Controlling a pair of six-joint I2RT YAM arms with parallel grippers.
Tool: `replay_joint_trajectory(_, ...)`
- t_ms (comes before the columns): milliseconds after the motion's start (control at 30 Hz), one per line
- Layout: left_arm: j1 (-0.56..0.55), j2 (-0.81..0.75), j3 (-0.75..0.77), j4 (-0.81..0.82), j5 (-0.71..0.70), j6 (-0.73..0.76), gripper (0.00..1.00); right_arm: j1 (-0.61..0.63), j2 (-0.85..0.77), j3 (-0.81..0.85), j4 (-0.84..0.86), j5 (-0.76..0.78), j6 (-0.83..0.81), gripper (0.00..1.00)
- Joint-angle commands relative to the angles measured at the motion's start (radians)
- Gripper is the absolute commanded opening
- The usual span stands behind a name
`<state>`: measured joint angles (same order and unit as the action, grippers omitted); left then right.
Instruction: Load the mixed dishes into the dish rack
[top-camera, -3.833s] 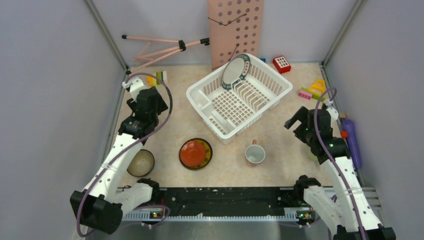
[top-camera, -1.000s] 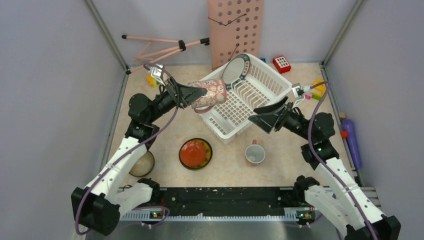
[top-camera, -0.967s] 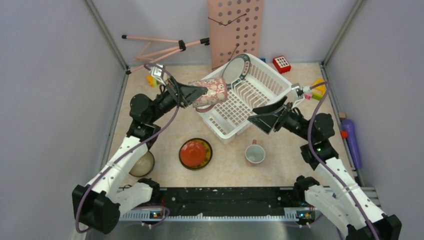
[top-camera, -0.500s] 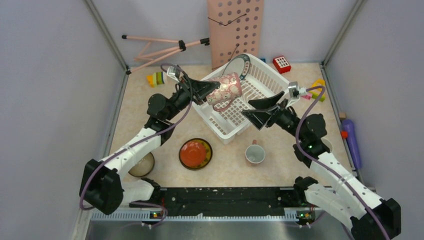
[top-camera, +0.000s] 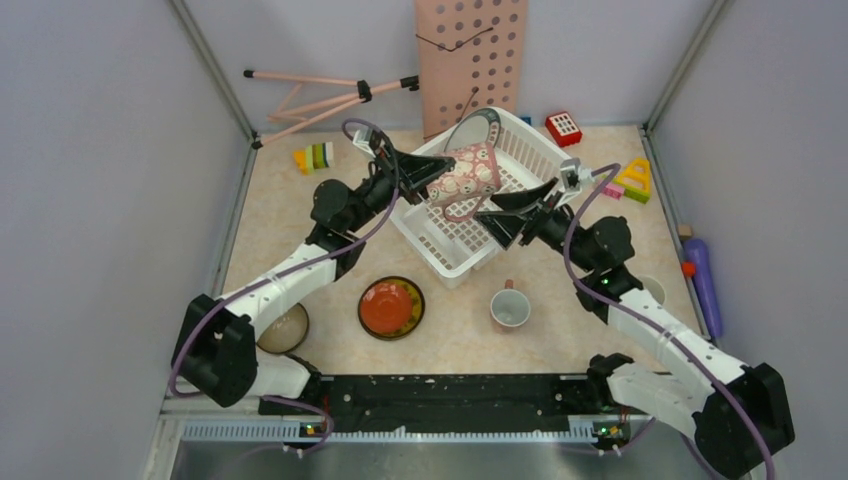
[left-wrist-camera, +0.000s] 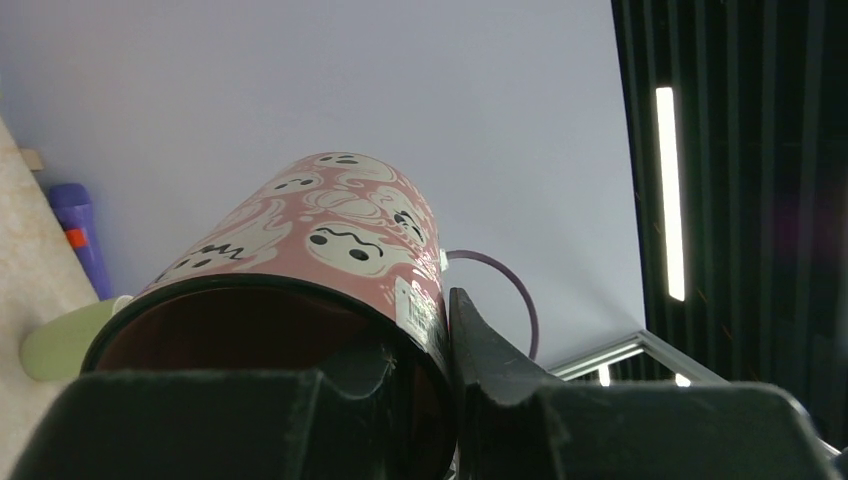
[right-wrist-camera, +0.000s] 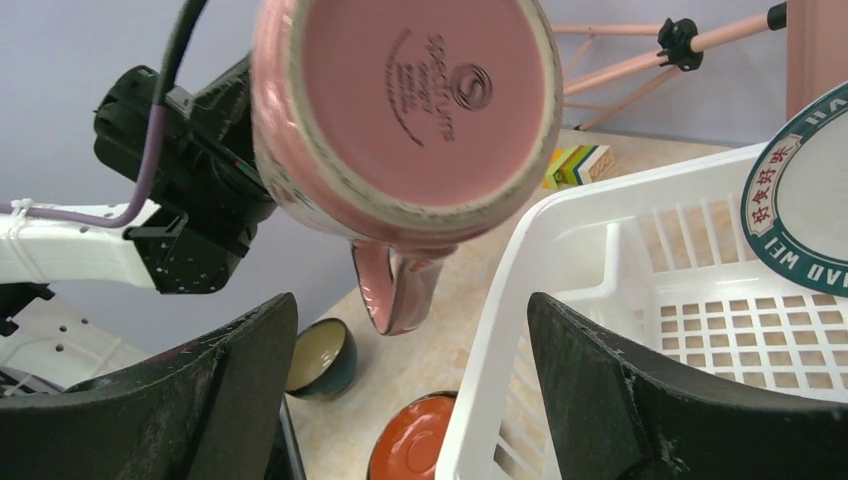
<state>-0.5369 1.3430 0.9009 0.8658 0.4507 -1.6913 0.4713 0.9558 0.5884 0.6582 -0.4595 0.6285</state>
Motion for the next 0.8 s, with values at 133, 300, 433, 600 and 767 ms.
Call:
replay_joint_trajectory(133, -0.034, 0.011, 0.110, 0.255, -0.004, -0.080, 0.00, 0.010, 0.079, 0.058, 0.102, -0.074, 0.000, 0.80)
replay_joint_trajectory(300, -0.044, 0.026, 0.109, 0.257, 0.007, -0.090, 0.00, 0.010, 0.137, 0.090, 0.189, -0.150, 0.042, 0.72)
replay_joint_trajectory(433, -0.051, 0.029, 0.109, 0.244, 0.021, -0.089, 0.00, 0.010, 0.146, 0.099, 0.224, -0.143, 0.060, 0.65)
replay_joint_trajectory(600, -0.051, 0.025, 0.105, 0.226, 0.042, -0.077, 0.00, 0.010, 0.145, 0.127, 0.211, -0.157, 0.063, 0.14)
replay_joint_trajectory(767, -0.048, 0.009, 0.091, 0.193, 0.037, -0.014, 0.11, 0.011, 0.126, 0.105, 0.228, -0.124, 0.029, 0.00)
